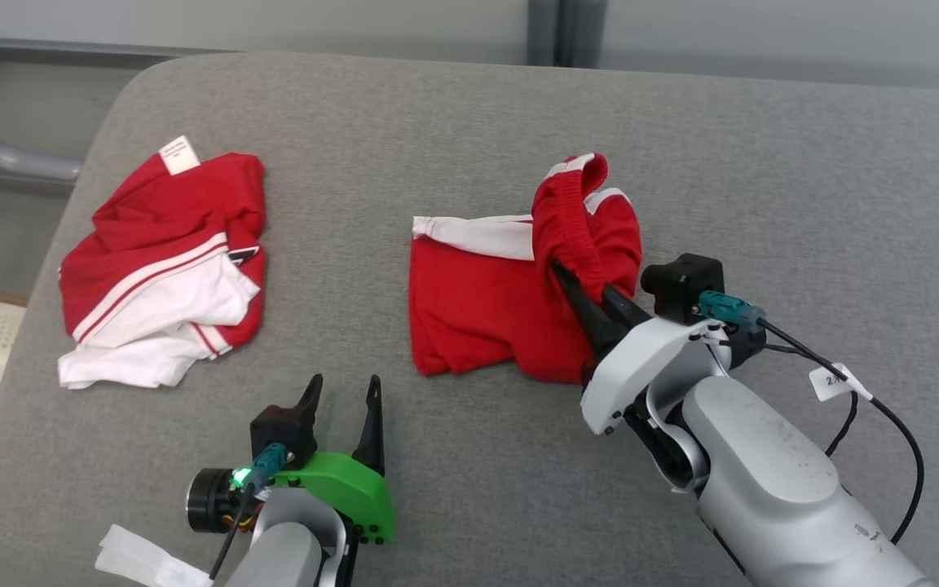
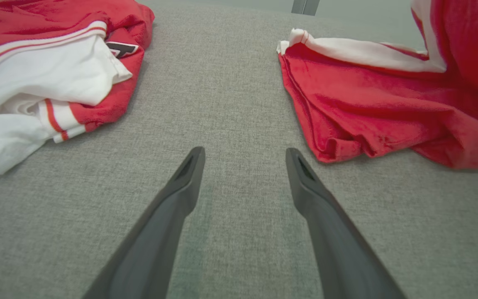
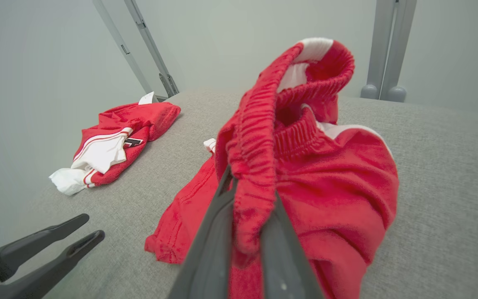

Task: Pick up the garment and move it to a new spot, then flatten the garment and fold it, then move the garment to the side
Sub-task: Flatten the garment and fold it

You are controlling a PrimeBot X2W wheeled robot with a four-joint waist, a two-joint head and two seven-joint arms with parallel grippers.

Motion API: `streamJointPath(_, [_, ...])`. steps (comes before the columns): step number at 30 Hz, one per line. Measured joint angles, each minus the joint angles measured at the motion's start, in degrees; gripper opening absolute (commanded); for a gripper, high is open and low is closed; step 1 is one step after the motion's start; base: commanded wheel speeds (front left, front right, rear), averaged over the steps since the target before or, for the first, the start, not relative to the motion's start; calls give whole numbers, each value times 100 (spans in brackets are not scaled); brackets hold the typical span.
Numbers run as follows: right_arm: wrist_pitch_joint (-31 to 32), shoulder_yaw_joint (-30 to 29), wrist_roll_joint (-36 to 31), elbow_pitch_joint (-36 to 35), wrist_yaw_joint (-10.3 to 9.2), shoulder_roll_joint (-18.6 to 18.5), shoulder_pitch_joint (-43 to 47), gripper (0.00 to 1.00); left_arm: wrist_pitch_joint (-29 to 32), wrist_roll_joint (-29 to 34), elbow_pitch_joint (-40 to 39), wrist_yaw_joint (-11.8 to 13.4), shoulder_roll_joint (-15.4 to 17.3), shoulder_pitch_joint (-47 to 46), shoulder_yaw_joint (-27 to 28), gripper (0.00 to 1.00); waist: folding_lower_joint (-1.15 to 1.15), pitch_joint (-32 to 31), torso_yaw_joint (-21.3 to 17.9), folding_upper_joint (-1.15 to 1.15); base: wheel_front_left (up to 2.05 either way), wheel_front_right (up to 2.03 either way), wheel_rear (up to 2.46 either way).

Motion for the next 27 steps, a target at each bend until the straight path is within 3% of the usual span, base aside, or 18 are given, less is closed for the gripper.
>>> streamJointPath(4, [1, 88, -125, 360, 0, 74, -108, 0, 0, -204, -118, 87, 0, -1, -312, 100, 0, 5, 375, 0, 0, 0, 0])
streamJointPath(5, [-8, 98, -138, 431, 0, 97, -138, 36, 1, -231, -143, 108, 0, -2, -366, 100, 0, 8, 453, 0, 0, 0, 0])
streamJointPath(6, [-33, 107, -137, 526, 0, 133, -179, 62, 0, -260, -175, 131, 1, -2, -424, 100, 0, 13, 548, 0, 0, 0, 0])
streamJointPath(7, [-70, 122, -136, 619, 0, 163, -219, 95, 0, -282, -200, 155, 1, -6, -472, 100, 0, 20, 644, 0, 0, 0, 0])
streamJointPath(8, [-129, 123, -124, 684, 0, 182, -246, 100, 1, -290, -214, 174, 1, -7, -506, 100, 0, 25, 714, 0, 0, 0, 0])
streamJointPath(13, [-394, 218, 22, 902, 0, 278, -372, 100, 1, -326, -292, 274, 2, -10, -549, 100, 0, 66, 1031, 0, 0, 0, 0])
streamJointPath(18, [-590, 60, 27, 1000, 0, 294, -378, 100, 1, -226, -368, 321, 1, -15, -402, 100, 0, 89, 957, 0, 0, 0, 0])
streamJointPath(27, [-644, -1824, -892, 543, 0, 132, 213, 100, 1, 229, -650, 353, -1, -9, 29, 100, 0, 30, 414, 0, 0, 0, 0])
